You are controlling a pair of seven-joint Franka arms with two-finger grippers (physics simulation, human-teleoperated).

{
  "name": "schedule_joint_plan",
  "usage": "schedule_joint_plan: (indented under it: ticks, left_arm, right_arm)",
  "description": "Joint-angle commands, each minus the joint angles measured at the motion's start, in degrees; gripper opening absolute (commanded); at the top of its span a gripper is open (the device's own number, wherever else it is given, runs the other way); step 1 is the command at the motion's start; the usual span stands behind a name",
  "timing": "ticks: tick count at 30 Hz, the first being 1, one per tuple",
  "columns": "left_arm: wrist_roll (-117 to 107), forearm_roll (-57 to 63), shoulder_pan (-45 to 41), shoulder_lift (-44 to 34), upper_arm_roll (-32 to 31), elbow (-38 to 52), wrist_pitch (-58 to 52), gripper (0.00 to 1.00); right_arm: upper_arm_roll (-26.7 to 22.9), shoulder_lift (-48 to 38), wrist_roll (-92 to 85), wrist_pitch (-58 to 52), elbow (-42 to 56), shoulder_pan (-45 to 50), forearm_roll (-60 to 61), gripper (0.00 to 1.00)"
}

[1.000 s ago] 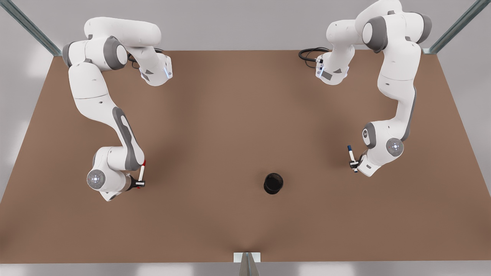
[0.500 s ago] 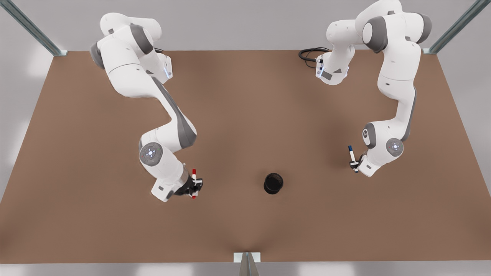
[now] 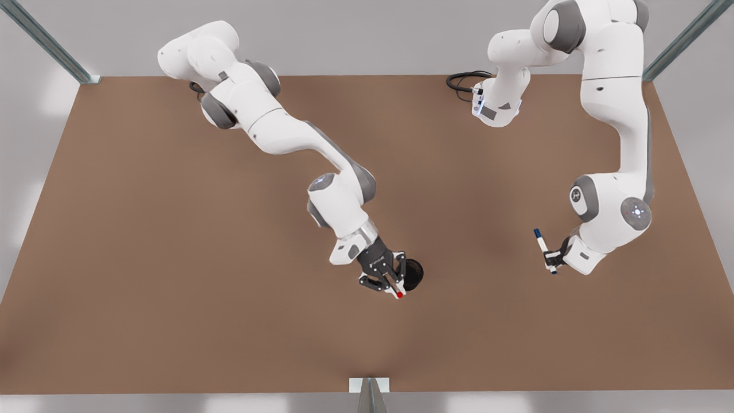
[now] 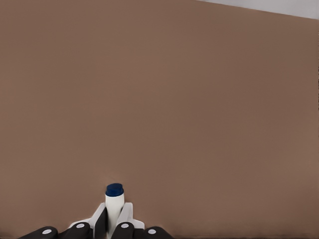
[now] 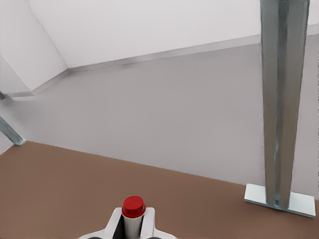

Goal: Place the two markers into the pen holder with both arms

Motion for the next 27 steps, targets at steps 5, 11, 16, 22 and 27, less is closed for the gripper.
schedule_joint_plan:
  ticks: [5, 11, 16, 22, 27]
  left_arm:
    - [3.18, -1.59, -0.01, 0.37, -0.19, -0.45, -3.43, 0.22]
    - [3.26, -1.59, -0.01, 0.64, -0.19, -0.71, -4.92, 0.22]
    - [3.18, -1.59, -0.01, 1.16, -0.19, -0.63, -5.36, 0.22]
    - [3.18, -1.59, -0.01, 1.52, -0.19, -0.71, -5.8, 0.22]
    - [3.18, -1.59, -0.01, 1.69, -0.19, -0.71, -6.68, 0.22]
  right_arm:
    - [-6.15, 3.57, 9.33, 14.12, 0.81, 4.71, -0.25, 0.21]
    - [-8.96, 5.16, 9.33, 14.2, 1.16, 7.0, -0.16, 0.21]
    - [-12.04, 7.79, 9.42, 14.64, 1.16, 8.23, -0.16, 0.21]
    - [-13.36, 9.11, 9.33, 15.7, 1.07, 8.5, -0.16, 0.21]
    - [-13.18, 8.32, 9.07, 7.7, 1.25, 9.37, -0.16, 0.21]
